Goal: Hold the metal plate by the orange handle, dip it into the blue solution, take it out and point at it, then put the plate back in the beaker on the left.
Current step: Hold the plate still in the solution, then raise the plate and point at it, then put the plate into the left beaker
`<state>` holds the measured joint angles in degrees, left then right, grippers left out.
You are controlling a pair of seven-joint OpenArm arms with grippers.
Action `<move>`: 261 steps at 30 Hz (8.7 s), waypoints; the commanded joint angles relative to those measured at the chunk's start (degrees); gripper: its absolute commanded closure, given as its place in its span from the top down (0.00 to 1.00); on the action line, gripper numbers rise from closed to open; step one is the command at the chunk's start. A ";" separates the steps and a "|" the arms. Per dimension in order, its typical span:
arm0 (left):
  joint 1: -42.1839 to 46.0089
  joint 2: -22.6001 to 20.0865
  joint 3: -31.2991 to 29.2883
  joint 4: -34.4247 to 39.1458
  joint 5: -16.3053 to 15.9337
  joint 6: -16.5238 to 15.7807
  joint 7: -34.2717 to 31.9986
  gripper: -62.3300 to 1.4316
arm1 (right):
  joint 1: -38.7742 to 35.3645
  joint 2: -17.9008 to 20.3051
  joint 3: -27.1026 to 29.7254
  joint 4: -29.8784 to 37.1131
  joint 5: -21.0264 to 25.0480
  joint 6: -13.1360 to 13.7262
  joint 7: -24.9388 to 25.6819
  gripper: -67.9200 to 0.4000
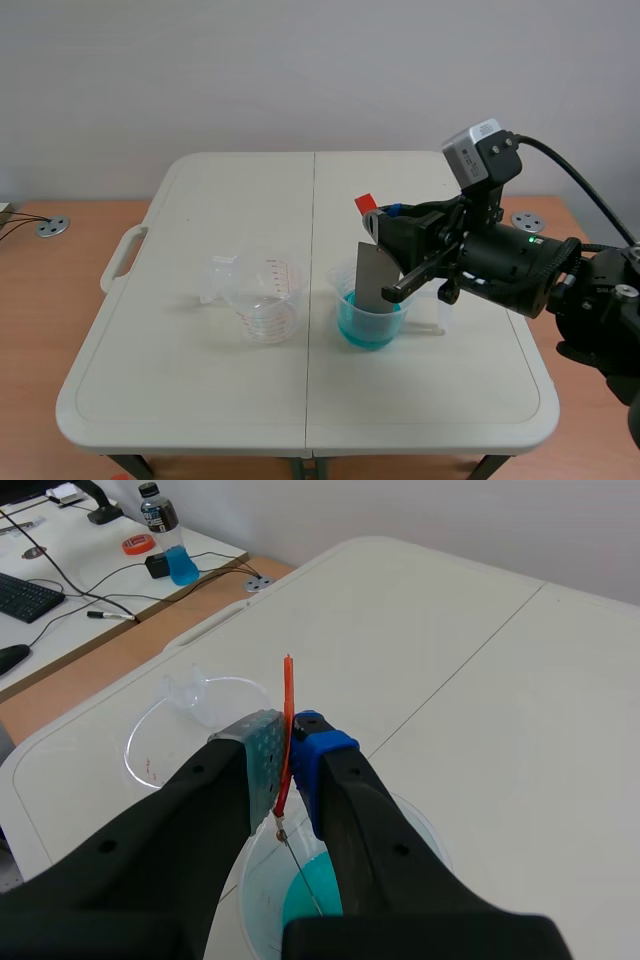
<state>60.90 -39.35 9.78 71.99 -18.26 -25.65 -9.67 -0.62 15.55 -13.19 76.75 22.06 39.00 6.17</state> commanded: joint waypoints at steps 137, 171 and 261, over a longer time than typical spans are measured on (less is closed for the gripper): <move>-72.35 22.08 14.16 3.61 11.96 -11.47 17.64 0.05 | -2.40 0.44 6.93 36.04 9.70 -2.12 -20.48 0.02; -64.87 2.49 5.38 8.63 -7.26 -11.41 16.85 0.05 | -2.40 0.44 6.93 36.04 9.70 -2.12 -21.16 0.02; -6.80 10.29 -8.98 -15.04 8.50 0.92 -6.80 0.05 | 11.08 -19.08 -9.77 20.46 0.17 -4.09 -28.33 0.02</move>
<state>53.47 -28.91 1.10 56.71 -9.63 -24.40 -15.97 9.02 -3.33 -22.63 96.95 21.61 35.16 -23.03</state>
